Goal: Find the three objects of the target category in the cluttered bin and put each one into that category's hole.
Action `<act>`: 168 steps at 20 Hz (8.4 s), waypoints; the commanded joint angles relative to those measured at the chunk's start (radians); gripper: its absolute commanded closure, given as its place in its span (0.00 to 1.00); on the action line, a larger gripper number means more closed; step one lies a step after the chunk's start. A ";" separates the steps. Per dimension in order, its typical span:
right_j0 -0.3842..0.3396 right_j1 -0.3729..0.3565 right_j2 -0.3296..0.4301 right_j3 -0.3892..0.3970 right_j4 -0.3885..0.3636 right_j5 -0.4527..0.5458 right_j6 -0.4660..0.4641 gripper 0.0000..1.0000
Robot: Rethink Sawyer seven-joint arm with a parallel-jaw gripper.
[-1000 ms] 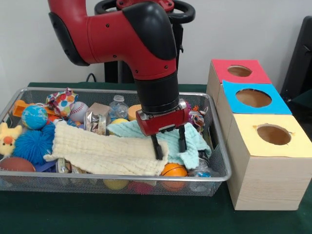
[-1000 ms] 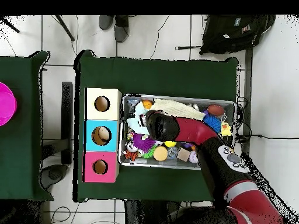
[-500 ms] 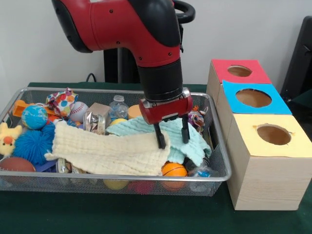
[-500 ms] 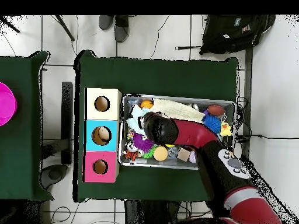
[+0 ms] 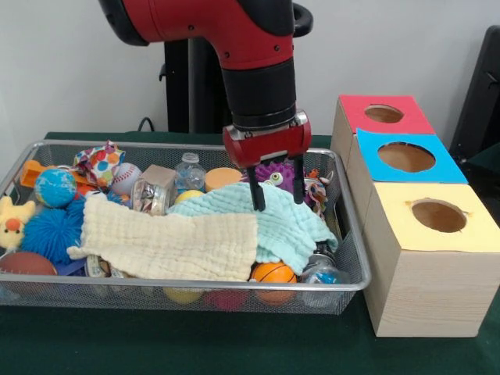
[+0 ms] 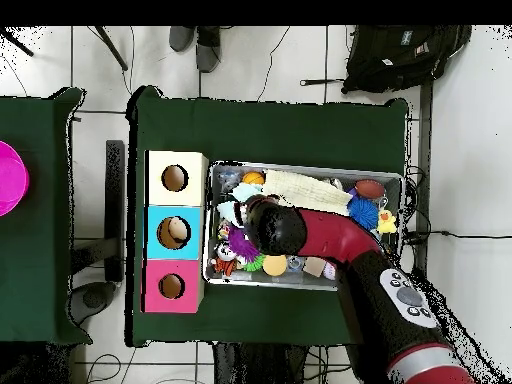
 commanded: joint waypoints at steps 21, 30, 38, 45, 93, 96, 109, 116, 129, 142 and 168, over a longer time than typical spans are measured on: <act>-0.098 0.029 0.002 -0.144 0.031 0.260 0.049 0.00; -0.125 0.050 0.016 -0.211 0.020 0.330 0.013 0.00; -0.139 0.074 0.023 -0.288 0.005 0.397 -0.017 0.00; -0.144 0.094 0.023 -0.337 -0.012 0.422 -0.032 0.00; 0.032 0.033 -0.281 -0.355 -0.029 0.274 0.149 0.00; 0.016 0.054 -0.275 -0.394 -0.023 0.285 0.122 0.00; -0.047 0.118 -0.230 -0.516 -0.018 0.347 0.023 0.00; -0.050 0.157 -0.236 -0.577 -0.017 0.387 0.032 0.00; -0.031 0.160 -0.262 -0.512 -0.007 0.289 0.107 0.00; -0.124 0.135 -0.071 -0.469 -0.049 0.430 -0.282 0.00; -0.075 0.382 0.184 -1.070 -0.251 0.933 -0.708 0.00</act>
